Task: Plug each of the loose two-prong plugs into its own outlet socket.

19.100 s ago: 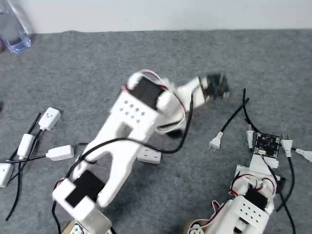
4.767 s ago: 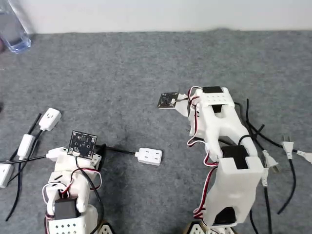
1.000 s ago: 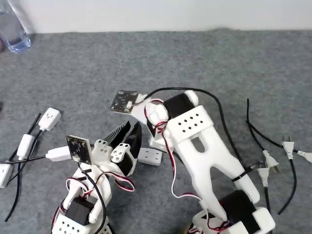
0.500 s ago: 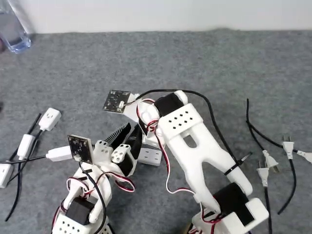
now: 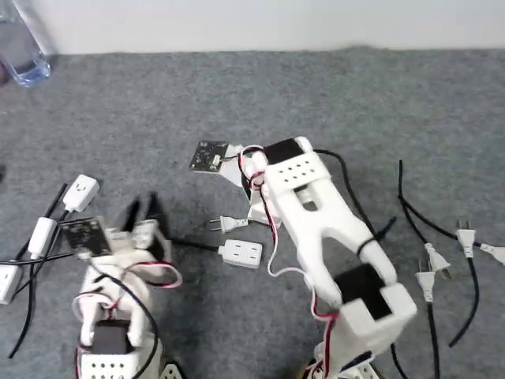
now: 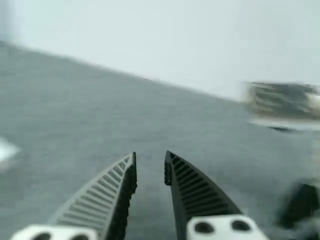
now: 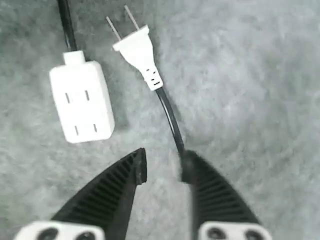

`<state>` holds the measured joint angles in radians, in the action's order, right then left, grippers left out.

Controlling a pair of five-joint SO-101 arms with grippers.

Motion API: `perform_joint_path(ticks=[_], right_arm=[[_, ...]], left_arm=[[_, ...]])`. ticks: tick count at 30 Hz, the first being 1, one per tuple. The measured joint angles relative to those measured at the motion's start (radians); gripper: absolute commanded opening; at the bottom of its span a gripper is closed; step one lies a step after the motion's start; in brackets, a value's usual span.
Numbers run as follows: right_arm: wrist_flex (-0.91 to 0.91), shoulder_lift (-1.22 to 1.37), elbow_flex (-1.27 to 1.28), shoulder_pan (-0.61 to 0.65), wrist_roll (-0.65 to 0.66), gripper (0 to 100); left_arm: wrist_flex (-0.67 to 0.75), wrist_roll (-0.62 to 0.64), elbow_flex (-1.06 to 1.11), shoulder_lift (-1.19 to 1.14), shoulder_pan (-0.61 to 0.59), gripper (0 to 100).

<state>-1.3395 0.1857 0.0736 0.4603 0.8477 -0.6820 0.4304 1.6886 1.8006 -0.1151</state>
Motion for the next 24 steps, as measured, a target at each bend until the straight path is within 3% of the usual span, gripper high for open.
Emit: perform_joint_path(ticks=[8,15,24], right_arm=[[0.003,0.155,-0.132,0.091,0.138,15.1],[0.009,0.241,-0.212,0.140,0.196,15.4],[0.012,0.311,-0.213,0.229,0.198,15.4]], left_arm=[[-0.199,-0.135,0.000,0.000,-0.387,9],[-0.298,-0.161,0.000,0.000,-0.450,9],[-0.301,-0.161,0.000,0.000,-0.453,9]])
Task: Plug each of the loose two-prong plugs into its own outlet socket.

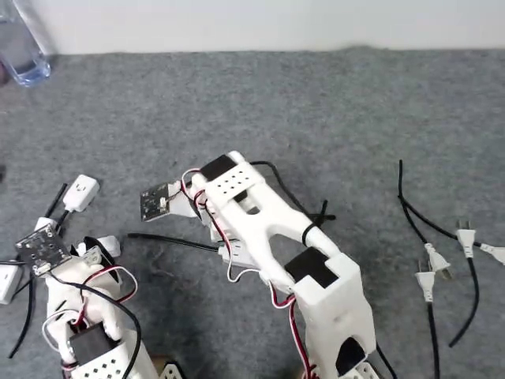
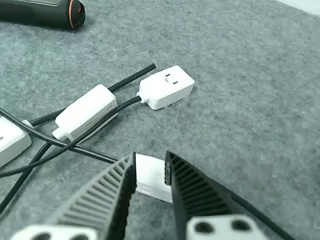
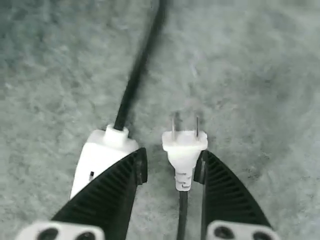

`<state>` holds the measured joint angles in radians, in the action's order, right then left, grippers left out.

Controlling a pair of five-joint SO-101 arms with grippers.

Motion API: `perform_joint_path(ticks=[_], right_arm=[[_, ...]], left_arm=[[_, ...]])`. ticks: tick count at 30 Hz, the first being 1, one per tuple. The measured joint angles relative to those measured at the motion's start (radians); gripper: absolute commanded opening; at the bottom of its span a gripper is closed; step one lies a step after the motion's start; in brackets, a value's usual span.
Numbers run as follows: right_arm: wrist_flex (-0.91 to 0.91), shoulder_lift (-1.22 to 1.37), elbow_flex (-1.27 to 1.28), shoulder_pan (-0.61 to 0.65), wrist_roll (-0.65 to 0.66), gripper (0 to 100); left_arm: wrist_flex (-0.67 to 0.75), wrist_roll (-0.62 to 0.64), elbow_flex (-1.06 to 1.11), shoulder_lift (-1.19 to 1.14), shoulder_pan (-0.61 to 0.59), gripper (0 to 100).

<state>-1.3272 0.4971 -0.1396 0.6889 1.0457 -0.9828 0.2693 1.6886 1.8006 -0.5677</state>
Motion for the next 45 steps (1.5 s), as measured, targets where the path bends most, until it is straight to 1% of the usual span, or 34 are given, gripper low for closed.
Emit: perform_joint_path(ticks=[15,22,28,34,45], right_arm=[[0.008,0.026,-0.025,-0.002,0.000,15.2],[-0.049,0.028,-0.063,0.000,0.000,15.2],[-0.051,0.028,-0.063,-0.017,0.002,15.1],[-0.054,0.055,-0.063,-0.034,0.064,15.1],[-0.012,0.132,-0.110,-0.026,0.071,15.1]], left_arm=[[0.000,0.000,0.000,0.000,0.000,9],[0.000,0.000,0.000,0.000,0.002,9],[0.000,0.000,0.000,0.000,0.002,9],[0.000,0.000,0.000,0.000,0.002,9],[0.000,0.000,0.000,0.000,0.002,8]])
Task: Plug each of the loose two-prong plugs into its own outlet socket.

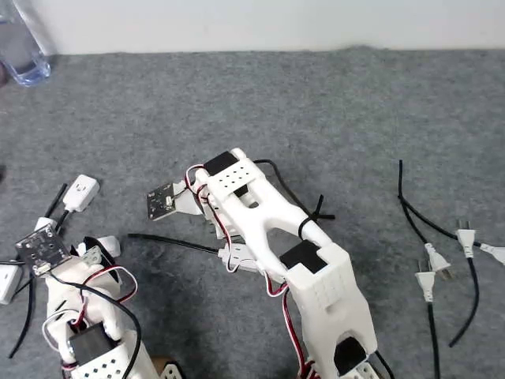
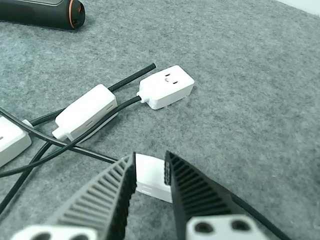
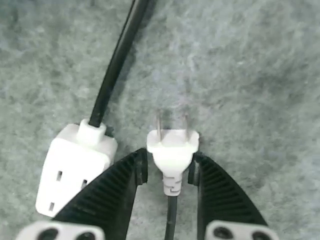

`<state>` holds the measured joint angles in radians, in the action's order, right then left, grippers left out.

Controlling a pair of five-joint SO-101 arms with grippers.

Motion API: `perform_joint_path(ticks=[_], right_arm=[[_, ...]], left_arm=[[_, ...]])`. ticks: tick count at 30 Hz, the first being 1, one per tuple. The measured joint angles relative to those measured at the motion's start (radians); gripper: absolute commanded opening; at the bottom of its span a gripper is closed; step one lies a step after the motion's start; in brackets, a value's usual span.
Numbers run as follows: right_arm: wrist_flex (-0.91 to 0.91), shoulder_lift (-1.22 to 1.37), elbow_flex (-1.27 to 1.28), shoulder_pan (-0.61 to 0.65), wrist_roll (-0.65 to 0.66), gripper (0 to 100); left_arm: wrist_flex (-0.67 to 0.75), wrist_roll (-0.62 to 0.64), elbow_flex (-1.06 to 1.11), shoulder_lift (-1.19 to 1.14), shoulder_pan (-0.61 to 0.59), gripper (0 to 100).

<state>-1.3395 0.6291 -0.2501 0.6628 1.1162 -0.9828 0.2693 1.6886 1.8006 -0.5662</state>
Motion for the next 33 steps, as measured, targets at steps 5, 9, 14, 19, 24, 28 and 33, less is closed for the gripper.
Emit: perform_joint_path(ticks=[5,9,14,19,24,28,33], right_arm=[[0.000,0.017,-0.018,0.018,0.002,15.1],[0.000,0.025,-0.020,0.018,0.002,15.0],[-0.005,0.028,-0.023,0.018,0.002,12.2],[-0.023,0.048,-0.060,0.017,0.000,0.6],[-0.029,0.049,-0.060,0.017,0.000,0.9],[-0.029,0.049,-0.060,0.017,0.000,0.8],[-0.048,0.041,-0.071,0.012,-0.060,0.8]], left_arm=[[0.000,0.000,0.000,0.000,0.000,8],[0.000,0.000,0.000,0.000,0.000,8],[0.000,0.000,0.000,0.000,0.000,8],[0.000,0.000,0.000,0.000,0.000,8],[0.000,0.000,0.000,0.000,0.000,8],[0.000,0.000,0.000,0.000,0.000,8],[0.002,0.003,0.000,0.000,0.038,8]])
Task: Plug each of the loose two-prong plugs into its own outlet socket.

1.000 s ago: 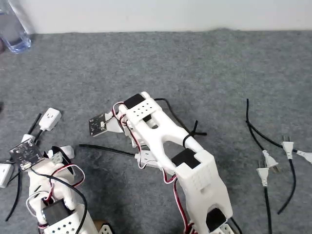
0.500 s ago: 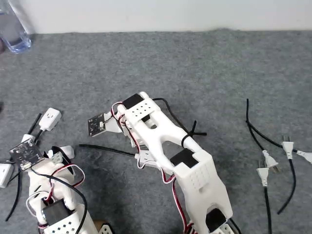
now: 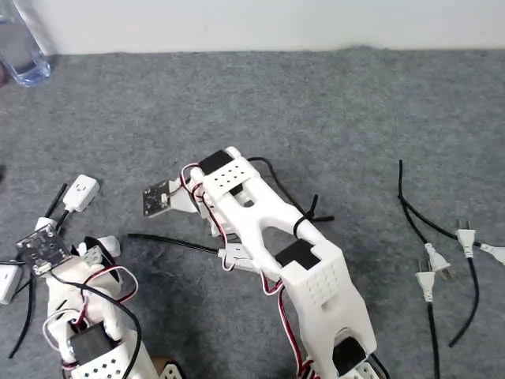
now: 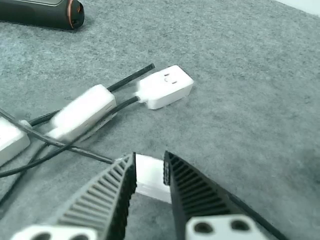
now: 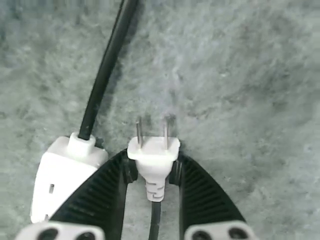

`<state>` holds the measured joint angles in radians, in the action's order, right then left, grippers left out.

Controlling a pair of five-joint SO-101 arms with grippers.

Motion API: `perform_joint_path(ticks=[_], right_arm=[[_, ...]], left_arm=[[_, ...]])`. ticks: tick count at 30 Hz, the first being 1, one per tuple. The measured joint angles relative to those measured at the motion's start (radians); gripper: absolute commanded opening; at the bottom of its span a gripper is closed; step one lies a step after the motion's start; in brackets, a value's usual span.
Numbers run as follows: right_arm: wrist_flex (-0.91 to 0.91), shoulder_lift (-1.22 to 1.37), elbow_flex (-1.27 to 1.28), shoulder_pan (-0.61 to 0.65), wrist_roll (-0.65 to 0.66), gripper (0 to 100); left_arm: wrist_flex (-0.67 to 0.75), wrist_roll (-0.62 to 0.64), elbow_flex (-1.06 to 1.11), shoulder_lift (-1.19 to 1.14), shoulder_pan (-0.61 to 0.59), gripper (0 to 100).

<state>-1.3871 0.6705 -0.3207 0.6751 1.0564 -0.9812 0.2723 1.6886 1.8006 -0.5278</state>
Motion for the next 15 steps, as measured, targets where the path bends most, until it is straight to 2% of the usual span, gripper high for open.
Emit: perform_joint_path(ticks=[6,9,11,15], right_arm=[[-0.112,-0.098,-0.057,0.005,-0.230,0.8],[-0.167,-0.190,-0.071,0.000,-0.345,0.8],[-0.203,-0.239,-0.075,-0.003,-0.408,0.8],[-0.249,-0.318,-0.075,-0.018,-0.477,0.8]], left_arm=[[0.115,0.031,0.000,0.000,0.265,8],[0.235,0.061,0.000,0.000,0.384,2],[0.302,0.153,0.000,0.000,0.423,1],[0.342,0.433,-0.015,0.000,0.443,1]])
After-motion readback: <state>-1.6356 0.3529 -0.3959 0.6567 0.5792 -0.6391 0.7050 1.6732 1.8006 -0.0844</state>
